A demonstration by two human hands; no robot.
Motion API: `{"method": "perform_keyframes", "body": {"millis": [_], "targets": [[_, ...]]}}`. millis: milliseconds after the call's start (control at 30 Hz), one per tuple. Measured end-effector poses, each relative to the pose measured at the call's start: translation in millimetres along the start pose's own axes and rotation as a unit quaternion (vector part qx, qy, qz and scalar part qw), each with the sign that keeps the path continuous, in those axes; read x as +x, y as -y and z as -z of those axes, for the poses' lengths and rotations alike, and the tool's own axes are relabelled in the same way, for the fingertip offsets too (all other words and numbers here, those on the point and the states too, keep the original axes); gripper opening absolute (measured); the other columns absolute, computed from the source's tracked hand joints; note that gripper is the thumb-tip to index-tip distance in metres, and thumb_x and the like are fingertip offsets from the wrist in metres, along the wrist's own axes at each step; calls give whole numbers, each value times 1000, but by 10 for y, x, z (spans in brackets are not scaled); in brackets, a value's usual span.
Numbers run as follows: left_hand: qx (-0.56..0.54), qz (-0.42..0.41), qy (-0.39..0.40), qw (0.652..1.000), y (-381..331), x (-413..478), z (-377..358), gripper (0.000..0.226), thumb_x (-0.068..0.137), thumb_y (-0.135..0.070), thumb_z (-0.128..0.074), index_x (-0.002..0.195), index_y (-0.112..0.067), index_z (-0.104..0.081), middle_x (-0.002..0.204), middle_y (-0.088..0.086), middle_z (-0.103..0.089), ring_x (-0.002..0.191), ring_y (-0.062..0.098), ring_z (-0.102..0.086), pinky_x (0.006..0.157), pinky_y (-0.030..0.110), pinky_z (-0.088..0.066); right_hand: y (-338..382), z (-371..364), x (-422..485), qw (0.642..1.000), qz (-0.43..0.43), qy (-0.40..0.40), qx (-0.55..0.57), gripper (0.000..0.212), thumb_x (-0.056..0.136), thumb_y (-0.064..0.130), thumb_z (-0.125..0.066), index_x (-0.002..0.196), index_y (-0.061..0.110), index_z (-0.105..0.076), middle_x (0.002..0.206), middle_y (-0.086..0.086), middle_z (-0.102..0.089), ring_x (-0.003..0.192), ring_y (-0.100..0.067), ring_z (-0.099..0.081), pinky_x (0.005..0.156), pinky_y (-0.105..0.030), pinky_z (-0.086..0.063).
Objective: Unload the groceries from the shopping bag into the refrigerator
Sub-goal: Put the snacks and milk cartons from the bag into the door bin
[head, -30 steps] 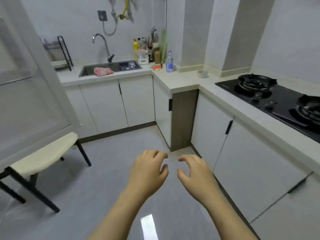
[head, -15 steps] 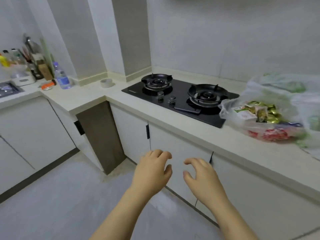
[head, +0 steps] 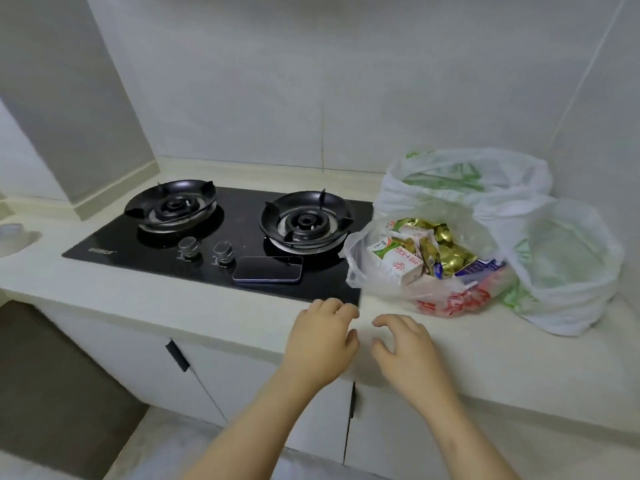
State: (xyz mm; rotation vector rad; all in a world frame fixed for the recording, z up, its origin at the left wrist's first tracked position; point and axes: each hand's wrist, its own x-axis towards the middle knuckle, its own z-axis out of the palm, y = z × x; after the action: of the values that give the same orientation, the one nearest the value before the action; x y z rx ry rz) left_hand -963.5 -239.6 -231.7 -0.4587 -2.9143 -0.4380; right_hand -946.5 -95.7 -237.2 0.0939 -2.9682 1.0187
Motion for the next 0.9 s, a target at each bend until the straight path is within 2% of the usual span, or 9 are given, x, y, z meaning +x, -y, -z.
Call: {"method": "perform_keyframes", "body": {"millis": [67, 167, 333, 433, 567, 667, 733, 800, 900], "targets": [[-21, -26, -28, 999, -43, 287, -100, 35, 77, -30, -44, 99, -16, -68, 93, 1, -66, 86, 29, -61, 68, 39, -53, -134, 86, 172, 999, -17, -37, 2, 30, 87, 16, -56, 117, 17, -59, 121, -1, -56, 116, -21, -46, 98, -32, -36], [-22, -52, -60, 997, -145, 661, -232, 26, 69, -27, -52, 86, -17, -69, 80, -2, -66, 76, 26, -63, 58, 35, -54, -358, 214, 390, 994, -29, -102, 16, 27, 81, 13, -59, 107, 10, -65, 109, -8, -62, 106, -29, -55, 91, -39, -43], [-22, -71, -59, 996, -355, 1158, -379, 34, 70, -30, -41, 85, -18, -69, 83, -2, -67, 81, 24, -65, 67, 36, -54, -693, 436, 750, 991, -42, -129, 10, 37, 70, 22, -46, 97, 10, -68, 101, -7, -64, 98, -29, -57, 83, -42, -48], [-8, -53, -59, 997, -479, 1410, -480, 33, 68, -31, -41, 82, -20, -69, 80, -4, -66, 76, 21, -65, 63, 34, -52, -823, 580, 944, 992, -33, -126, 8, 38, 70, 23, -44, 99, 15, -68, 100, -2, -64, 97, -26, -56, 83, -39, -46], [-23, -24, -53, 998, -574, 1647, -638, 29, 70, -30, -45, 83, -19, -68, 82, -3, -66, 76, 22, -64, 62, 33, -51, -993, 717, 1172, 993, -5, -117, -2, 26, 76, 19, -54, 98, 15, -69, 100, -1, -65, 95, -25, -56, 80, -35, -44], [-15, -11, -50, 999, -624, 1749, -695, 20, 64, -26, -58, 80, -21, -68, 80, -6, -66, 76, 20, -65, 60, 33, -51, -1100, 808, 1311, 996, 17, -83, -19, 24, 84, 16, -57, 106, 17, -66, 106, 3, -64, 101, -18, -55, 84, -32, -44], [-5, 1, -38, 999, -625, 1787, -739, 21, 60, -26, -62, 80, -23, -68, 80, -7, -66, 76, 18, -66, 63, 33, -51, -1140, 848, 1357, 998, 24, -63, -11, 26, 86, 16, -55, 110, 16, -64, 107, 3, -63, 103, -16, -55, 86, -33, -47], [1, 17, -35, 999, -586, 1822, -808, 24, 63, -22, -65, 87, -22, -69, 87, -6, -68, 86, 20, -67, 73, 37, -50, -1170, 840, 1380, 998, 26, -51, -5, 26, 87, 16, -54, 111, 16, -64, 108, 3, -63, 102, -16, -57, 86, -33, -47], [-7, 37, 21, 999, -573, 1847, -854, 36, 84, -20, -57, 120, -19, -59, 122, -3, -58, 121, 20, -49, 100, 36, -33, -1214, 800, 1411, 998, 34, -52, -7, 28, 86, 16, -55, 112, 17, -64, 111, 4, -63, 102, -17, -58, 88, -34, -47]]}}
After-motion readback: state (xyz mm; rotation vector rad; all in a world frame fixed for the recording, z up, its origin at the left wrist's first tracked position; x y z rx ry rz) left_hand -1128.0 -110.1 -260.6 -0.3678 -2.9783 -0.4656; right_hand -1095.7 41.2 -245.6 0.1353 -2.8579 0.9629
